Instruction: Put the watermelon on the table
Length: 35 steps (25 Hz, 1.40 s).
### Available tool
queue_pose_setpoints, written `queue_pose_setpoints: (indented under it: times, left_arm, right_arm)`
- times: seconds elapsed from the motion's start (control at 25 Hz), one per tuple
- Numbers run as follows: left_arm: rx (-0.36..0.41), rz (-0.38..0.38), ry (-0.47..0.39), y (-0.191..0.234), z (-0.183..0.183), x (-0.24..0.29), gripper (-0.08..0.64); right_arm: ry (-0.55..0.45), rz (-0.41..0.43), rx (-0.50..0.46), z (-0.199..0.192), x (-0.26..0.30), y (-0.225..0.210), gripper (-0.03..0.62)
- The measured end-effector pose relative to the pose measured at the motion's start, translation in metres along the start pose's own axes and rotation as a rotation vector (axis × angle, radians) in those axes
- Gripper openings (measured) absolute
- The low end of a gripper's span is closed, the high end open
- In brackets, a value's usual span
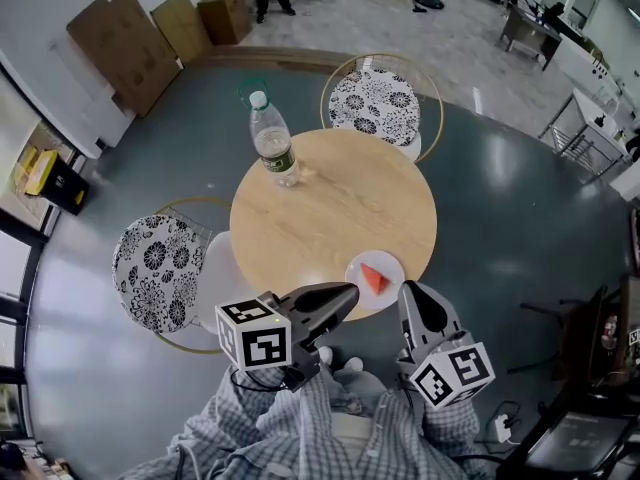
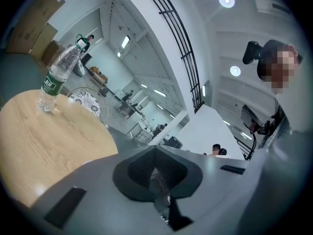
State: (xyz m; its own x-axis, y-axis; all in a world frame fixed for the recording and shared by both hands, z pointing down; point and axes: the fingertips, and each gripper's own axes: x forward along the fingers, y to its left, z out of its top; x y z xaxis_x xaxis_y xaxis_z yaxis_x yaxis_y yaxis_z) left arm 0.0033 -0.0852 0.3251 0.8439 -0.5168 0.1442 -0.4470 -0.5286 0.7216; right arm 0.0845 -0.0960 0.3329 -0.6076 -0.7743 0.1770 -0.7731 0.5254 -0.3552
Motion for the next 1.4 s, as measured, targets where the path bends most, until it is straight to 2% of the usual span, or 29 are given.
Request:
queue_pose_setpoints:
  times: [0.24, 1.4]
  left_arm:
    - [0.056, -0.002, -0.026, -0.002, 0.019, 0.001, 0.006]
    - [0.049, -0.033, -0.066, -0.004, 0.026, 0.011, 0.007]
  right_arm:
    - [-0.036, 0.019, -0.012, 0.020, 0.007, 0.007, 0.008]
    - [-0.030, 0.081, -0.036, 0.028, 0.014, 0.017, 0.008]
